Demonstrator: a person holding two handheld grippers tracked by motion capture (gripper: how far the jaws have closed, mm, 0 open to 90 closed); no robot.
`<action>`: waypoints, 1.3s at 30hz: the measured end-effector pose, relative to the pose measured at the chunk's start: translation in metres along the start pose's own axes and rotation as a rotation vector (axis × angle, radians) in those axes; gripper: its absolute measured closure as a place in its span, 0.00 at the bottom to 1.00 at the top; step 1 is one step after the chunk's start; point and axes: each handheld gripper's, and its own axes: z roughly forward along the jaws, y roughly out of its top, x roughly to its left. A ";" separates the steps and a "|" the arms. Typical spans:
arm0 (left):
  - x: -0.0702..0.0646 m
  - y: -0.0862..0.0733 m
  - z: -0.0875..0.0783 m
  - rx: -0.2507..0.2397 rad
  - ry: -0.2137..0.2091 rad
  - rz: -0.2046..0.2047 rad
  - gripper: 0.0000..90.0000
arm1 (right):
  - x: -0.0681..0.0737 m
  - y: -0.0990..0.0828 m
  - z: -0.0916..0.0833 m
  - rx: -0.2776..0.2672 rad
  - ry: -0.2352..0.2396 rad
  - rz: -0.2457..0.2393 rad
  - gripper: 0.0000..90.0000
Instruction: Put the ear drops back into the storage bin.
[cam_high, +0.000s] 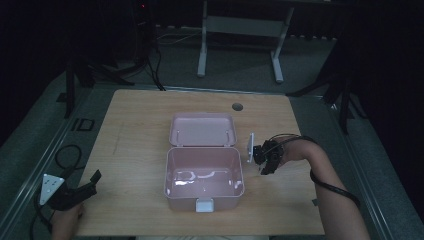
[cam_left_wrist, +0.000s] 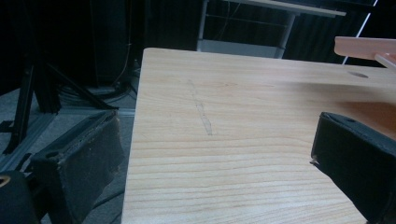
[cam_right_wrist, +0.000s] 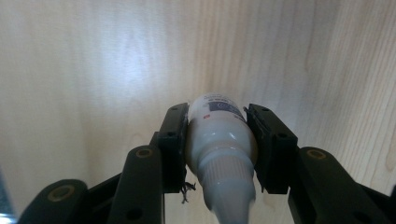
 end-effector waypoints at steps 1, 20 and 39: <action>-0.001 0.000 0.000 -0.001 0.002 0.004 0.03 | 0.006 0.003 -0.005 0.004 0.000 -0.003 0.66; 0.000 0.000 -0.001 -0.003 0.001 -0.003 0.03 | 0.038 0.019 -0.052 -0.003 -0.028 -0.014 0.66; 0.001 0.000 -0.001 -0.003 -0.002 -0.003 0.03 | 0.057 0.073 -0.110 -0.032 -0.069 -0.125 0.66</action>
